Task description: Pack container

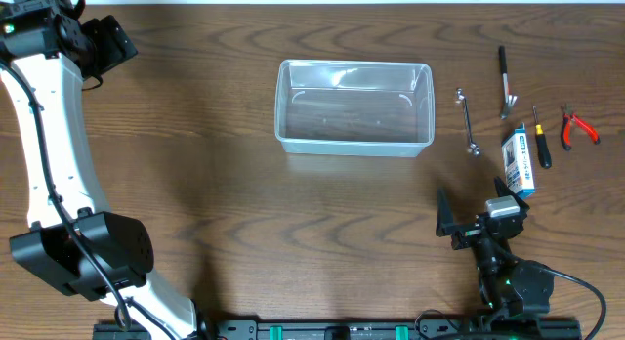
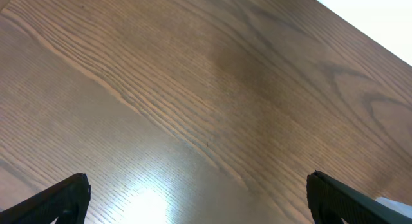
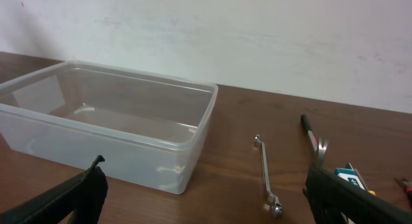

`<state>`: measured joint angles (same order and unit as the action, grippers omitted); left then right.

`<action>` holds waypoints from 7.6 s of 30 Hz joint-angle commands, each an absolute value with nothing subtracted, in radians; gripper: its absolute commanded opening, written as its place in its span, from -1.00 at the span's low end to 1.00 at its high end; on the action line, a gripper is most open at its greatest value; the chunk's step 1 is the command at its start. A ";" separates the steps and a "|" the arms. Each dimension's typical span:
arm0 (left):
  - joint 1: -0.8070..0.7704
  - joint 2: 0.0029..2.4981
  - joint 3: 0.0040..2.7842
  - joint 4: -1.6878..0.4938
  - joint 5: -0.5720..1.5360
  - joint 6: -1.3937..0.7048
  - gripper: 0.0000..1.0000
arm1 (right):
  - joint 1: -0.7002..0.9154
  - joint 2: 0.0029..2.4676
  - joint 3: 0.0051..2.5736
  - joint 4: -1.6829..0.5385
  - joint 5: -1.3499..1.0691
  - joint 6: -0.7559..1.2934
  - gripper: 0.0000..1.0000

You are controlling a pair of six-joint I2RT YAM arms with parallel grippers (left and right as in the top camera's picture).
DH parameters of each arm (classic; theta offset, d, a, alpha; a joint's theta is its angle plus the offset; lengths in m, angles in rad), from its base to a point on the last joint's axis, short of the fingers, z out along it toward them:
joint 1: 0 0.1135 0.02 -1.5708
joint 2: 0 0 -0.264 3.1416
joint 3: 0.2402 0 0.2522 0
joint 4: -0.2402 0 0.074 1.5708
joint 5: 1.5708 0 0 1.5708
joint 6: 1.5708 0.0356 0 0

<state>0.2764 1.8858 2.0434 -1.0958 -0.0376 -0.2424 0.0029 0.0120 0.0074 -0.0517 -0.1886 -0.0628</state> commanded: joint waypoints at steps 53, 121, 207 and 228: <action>0.276 1.891 2.048 -1.099 -0.054 -0.241 0.96 | 0.100 1.847 1.896 -1.122 -0.172 0.051 0.97; 0.276 1.891 2.048 -1.099 -0.054 -0.241 0.96 | 0.113 2.130 1.864 -1.189 -0.015 -0.069 0.60; 0.276 1.891 2.048 -1.099 -0.054 -0.241 0.96 | -0.234 2.310 1.873 -1.015 0.078 -0.073 0.68; 0.276 1.891 2.048 -1.099 -0.054 -0.241 0.96 | -0.228 2.337 2.227 -1.237 0.083 -0.031 0.81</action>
